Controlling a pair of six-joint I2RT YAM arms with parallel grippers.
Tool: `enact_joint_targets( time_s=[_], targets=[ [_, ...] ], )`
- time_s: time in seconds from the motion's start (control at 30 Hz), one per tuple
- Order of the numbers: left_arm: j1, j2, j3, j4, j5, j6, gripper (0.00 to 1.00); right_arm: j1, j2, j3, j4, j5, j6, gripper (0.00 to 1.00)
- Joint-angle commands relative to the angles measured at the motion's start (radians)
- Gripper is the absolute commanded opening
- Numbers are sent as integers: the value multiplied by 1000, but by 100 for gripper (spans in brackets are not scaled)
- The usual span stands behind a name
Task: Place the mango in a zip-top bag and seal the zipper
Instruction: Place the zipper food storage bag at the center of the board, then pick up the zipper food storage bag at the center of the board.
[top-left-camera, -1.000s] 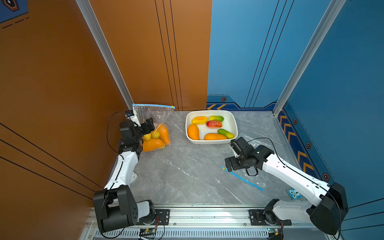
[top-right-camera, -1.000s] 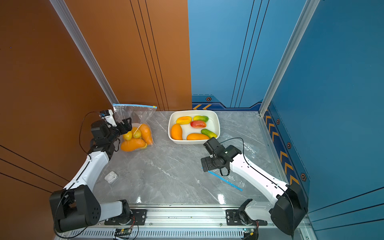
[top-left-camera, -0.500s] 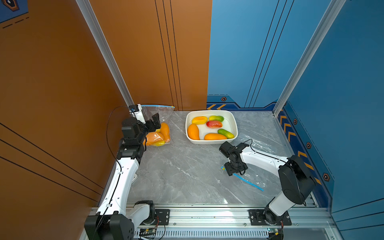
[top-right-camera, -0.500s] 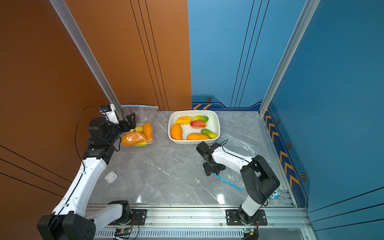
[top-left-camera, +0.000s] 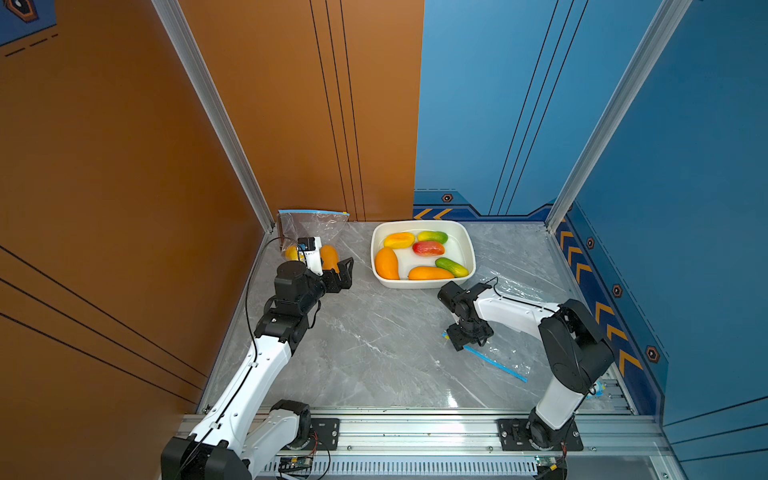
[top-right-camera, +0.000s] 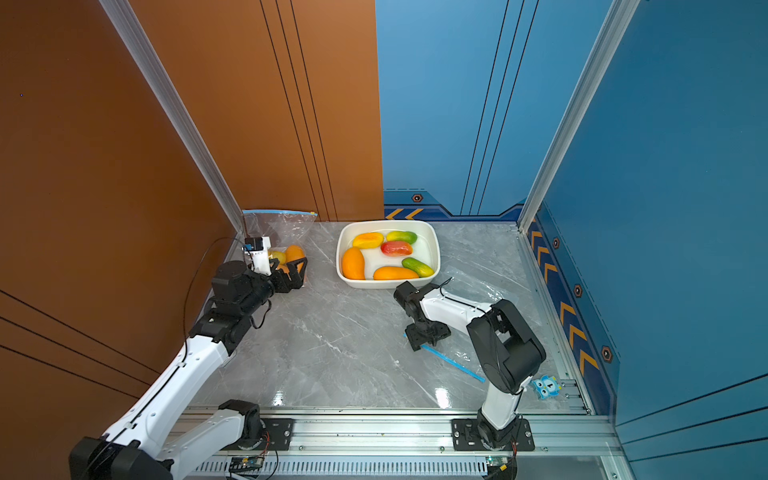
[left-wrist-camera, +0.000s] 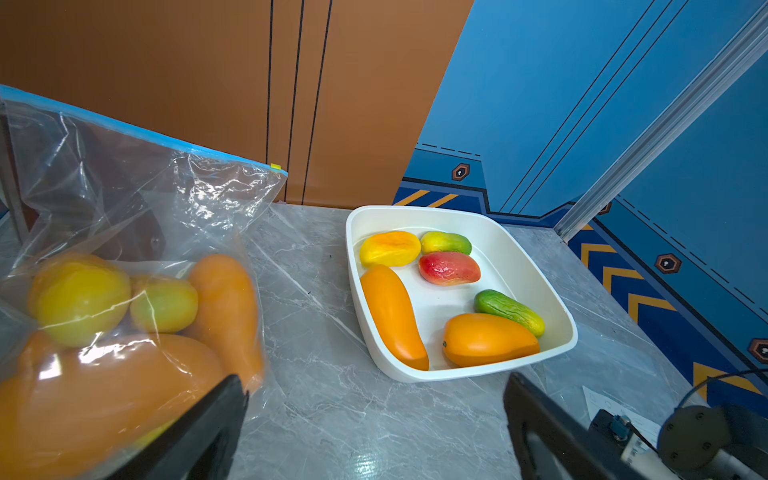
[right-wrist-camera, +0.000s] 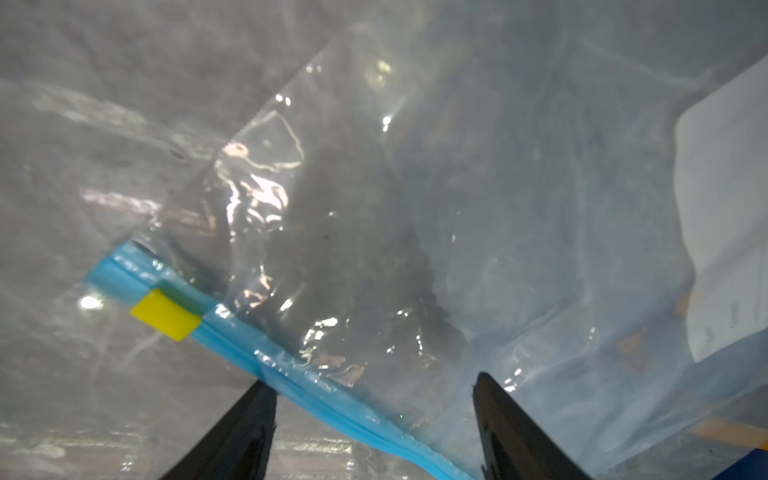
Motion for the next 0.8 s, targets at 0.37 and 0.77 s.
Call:
enact_joint_targets(
  time_s=[0.37,0.77],
  targets=[
    [-29,-12,-25,53,18,9,98,-28,5,43,-3,10,-62,43],
    [-35,-20,-44,69,-5,17,98,5,42,102,-58,272,-112,37]
  ],
)
